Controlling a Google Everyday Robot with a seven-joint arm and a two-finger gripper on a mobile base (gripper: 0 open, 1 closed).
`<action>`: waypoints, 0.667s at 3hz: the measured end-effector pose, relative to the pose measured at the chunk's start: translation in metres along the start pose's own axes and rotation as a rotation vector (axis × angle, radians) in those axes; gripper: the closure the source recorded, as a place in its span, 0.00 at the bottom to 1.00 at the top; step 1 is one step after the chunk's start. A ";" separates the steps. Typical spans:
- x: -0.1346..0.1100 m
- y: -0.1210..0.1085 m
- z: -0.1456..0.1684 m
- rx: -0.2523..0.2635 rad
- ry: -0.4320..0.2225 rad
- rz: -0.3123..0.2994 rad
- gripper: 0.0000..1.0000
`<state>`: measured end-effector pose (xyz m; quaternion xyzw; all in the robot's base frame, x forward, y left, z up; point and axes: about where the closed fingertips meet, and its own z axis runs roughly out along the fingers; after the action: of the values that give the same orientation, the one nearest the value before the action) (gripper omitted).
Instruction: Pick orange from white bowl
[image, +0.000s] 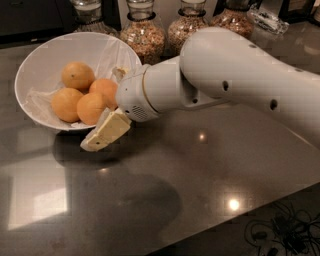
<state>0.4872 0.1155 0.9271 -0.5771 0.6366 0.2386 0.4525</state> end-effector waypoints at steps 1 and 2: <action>-0.009 0.000 0.005 -0.005 -0.014 -0.005 0.17; -0.016 -0.004 0.008 0.005 0.006 -0.010 0.35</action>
Offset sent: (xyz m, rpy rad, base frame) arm 0.0148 0.0163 0.0114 -0.0316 0.0006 -0.0253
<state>0.4925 0.1294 0.9375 -0.5798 0.6356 0.2331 0.4533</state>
